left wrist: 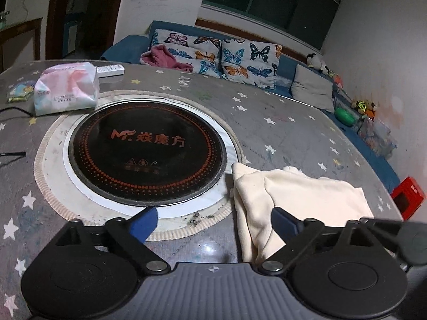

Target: Fold clothes

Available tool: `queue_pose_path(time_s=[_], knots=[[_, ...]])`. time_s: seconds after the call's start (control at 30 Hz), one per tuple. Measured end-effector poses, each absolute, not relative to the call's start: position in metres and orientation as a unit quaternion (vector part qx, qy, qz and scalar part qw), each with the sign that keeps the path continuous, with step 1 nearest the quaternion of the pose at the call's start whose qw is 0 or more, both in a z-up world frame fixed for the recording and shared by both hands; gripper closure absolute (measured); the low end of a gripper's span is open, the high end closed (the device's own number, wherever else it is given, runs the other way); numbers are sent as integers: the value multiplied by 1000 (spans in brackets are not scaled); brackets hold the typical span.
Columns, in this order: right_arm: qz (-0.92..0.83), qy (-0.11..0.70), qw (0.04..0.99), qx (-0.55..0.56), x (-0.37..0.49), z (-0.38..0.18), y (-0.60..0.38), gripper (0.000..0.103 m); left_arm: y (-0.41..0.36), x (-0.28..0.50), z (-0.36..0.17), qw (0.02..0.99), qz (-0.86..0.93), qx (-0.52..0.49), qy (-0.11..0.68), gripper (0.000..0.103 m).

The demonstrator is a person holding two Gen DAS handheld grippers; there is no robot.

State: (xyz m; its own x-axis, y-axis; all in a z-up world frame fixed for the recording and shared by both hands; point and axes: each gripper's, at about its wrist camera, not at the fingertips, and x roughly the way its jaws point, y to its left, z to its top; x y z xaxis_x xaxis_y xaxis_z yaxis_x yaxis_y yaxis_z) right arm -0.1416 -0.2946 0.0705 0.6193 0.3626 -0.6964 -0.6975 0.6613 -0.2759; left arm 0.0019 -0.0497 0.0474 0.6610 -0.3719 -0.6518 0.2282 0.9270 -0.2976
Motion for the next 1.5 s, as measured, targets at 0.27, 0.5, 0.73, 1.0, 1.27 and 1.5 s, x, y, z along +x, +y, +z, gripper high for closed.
queue_pose_path(time_s=[0.27,0.5,0.73,1.0,1.27,1.5], knots=[[284,296,864,-292,-143,64,-290,83,-50,4,46,888,-185,-138,398,7],[290,310,887,-181,-131,91,-321,92,-54,12,42,854,-202,-217,427,7],[293,312,897,-106,-128,111,-353,93,-63,21,33,815,-200,-298,456,14],[303,313,895,-97,-135,109,-361,93,-77,30,13,777,-194,-360,479,61],[295,308,901,-82,-141,104,-373,74,-72,34,0,771,-181,-373,483,78],[249,304,918,-53,-145,105,-408,32,-73,33,-2,774,-182,-368,483,78]])
